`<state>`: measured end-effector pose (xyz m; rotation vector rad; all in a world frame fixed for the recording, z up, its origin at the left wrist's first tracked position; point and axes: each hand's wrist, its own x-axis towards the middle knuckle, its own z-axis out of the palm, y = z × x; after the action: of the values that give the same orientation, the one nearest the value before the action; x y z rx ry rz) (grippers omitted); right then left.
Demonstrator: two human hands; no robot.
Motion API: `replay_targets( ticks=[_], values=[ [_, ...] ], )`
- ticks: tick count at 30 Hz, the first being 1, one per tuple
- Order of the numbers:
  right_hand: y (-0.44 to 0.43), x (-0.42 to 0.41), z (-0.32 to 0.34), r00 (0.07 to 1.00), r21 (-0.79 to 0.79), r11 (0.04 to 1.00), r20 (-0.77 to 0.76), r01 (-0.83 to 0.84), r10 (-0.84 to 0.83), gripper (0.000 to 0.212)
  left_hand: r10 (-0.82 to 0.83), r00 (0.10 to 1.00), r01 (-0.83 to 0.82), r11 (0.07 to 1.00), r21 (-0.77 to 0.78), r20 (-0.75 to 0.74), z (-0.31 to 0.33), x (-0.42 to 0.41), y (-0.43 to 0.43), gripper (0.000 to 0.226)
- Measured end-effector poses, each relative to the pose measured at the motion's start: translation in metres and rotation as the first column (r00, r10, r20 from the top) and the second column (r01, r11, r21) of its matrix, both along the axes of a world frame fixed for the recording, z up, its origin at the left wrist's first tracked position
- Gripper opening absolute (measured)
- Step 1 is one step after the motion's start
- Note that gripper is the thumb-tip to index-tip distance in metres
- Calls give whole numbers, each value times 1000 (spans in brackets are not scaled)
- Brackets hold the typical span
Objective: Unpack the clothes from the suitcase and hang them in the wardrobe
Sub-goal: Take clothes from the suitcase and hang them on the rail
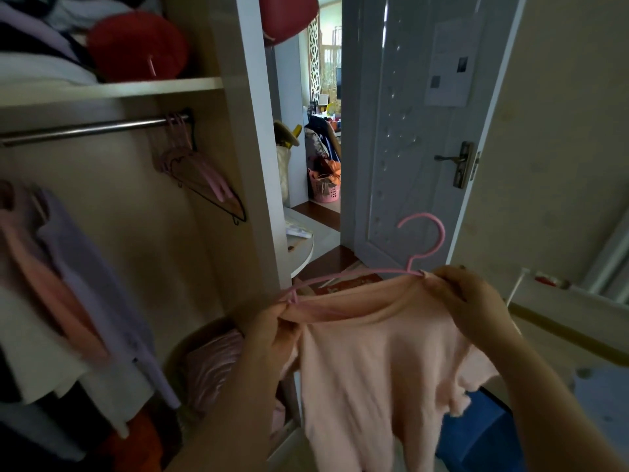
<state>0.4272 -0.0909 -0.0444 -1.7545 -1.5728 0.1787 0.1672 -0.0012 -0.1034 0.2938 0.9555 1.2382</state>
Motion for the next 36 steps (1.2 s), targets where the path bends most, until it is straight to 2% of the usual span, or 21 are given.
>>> replay_targets(
  ticks=[8,12,14,15,20,22,25,27,30,32,34,35,36],
  values=[
    [-5,-2,-9,992,-10,1000,-125,-17,15,16,53,982,-57,998,-14,-179,6,-11,15,21],
    [-7,1,-12,982,-26,999,-185,-39,34,14,97,894,-79,995,60,-437,3,-18,14,13],
    [-6,3,-14,987,-39,999,-156,-36,30,13,133,876,-117,991,64,-464,4,-22,13,14],
    [-5,4,-15,991,-36,999,-129,-26,21,13,156,852,-131,988,85,-500,4,-23,14,7],
    [-5,4,-13,999,59,997,-3,47,-47,15,219,543,-60,973,223,-811,17,-27,10,17],
    [-3,6,-16,996,81,993,21,85,-87,18,232,456,-4,966,259,-859,24,-28,9,17],
    [-2,8,-23,980,103,987,141,126,-140,44,248,371,69,954,293,-895,35,-25,5,18],
    [0,2,-28,971,126,986,199,107,-131,50,217,384,123,951,283,-897,41,-20,3,19],
    [7,-15,-30,968,164,984,228,67,-103,42,98,461,202,956,212,-882,54,-4,0,19],
    [9,-24,-33,975,173,981,185,89,-122,31,-20,501,321,933,164,-865,60,5,-2,18],
    [11,-25,-35,986,158,980,98,121,-138,23,-160,560,486,858,166,-813,65,7,-6,30],
    [12,-24,-35,989,142,982,53,127,-136,20,-194,535,551,818,166,-822,65,6,-6,36],
    [12,-23,-35,992,127,984,17,125,-129,18,-169,440,609,778,155,-882,67,4,-6,36]
  ],
)
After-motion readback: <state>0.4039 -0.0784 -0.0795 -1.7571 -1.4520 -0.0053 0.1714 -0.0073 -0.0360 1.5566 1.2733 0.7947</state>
